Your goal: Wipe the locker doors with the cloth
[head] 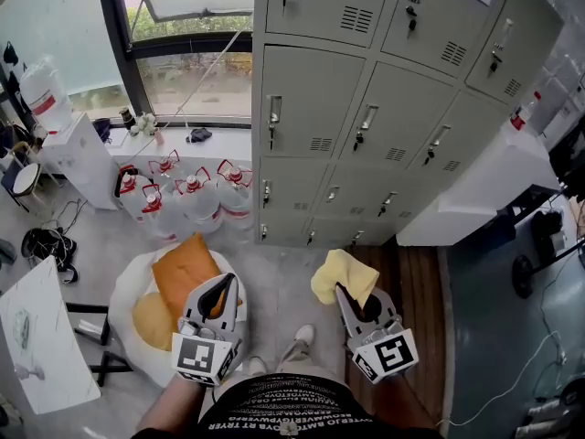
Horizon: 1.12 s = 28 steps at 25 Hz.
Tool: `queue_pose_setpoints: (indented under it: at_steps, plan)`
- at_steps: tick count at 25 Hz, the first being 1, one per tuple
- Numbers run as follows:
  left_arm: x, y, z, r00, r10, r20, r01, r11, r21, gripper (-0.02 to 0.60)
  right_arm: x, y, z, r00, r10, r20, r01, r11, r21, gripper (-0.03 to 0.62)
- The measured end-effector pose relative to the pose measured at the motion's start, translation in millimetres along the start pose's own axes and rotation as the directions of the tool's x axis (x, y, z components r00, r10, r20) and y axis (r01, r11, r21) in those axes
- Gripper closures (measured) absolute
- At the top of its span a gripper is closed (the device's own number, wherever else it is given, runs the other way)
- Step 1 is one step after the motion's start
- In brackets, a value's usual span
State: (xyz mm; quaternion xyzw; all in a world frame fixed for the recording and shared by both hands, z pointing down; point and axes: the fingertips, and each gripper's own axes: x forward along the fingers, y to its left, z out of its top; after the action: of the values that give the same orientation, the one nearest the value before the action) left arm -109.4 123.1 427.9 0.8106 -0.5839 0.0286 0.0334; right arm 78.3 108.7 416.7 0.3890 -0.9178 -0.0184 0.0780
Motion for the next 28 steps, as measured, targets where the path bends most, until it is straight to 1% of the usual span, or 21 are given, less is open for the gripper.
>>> queue_pose_setpoints:
  at_steps: [5,9,14,17,20,23,28]
  plan:
    - [11.5,11.9,-4.6,0.999,0.038,-0.019,-0.039,0.999,-0.013,0.576,21.1,-4.3,-1.6,0.999,0.049,-0.005,-0.049,0.999,-0.001,0.554]
    - [25.6,16.5,-3.3,0.999,0.05,-0.022,-0.05,0.999,-0.009,0.575,32.1,-15.0,-2.8,0.998,0.059,-0.008,-0.059,0.998,0.002,0.554]
    - [51.1,15.6,0.6,0.999,0.039,-0.019,-0.039,0.999,0.002,0.575,42.7,-36.8,1.3,0.999,0.051,-0.003,-0.051,0.999,-0.007,0.554]
    - [68.0,11.4,4.9,1.0,0.024,-0.017,-0.023,0.999,0.025,0.577,47.3,-49.1,-2.6,0.999,0.045,-0.009,-0.045,0.999,-0.006,0.554]
    - [85.2,9.0,8.4,1.0,0.014,-0.017,-0.014,1.0,0.025,0.576,50.7,-61.3,-2.4,0.999,0.039,-0.011,-0.039,0.999,-0.003,0.554]
    - [102.0,6.9,17.1,1.0,0.012,-0.004,-0.012,0.999,0.033,0.576,53.5,-74.6,3.2,0.999,0.041,-0.007,-0.041,0.999,-0.021,0.554]
    - [126.4,-12.1,24.7,1.0,-0.006,-0.002,0.006,0.999,0.052,0.576,50.1,-103.4,10.5,1.0,0.028,0.011,-0.027,0.999,-0.031,0.554]
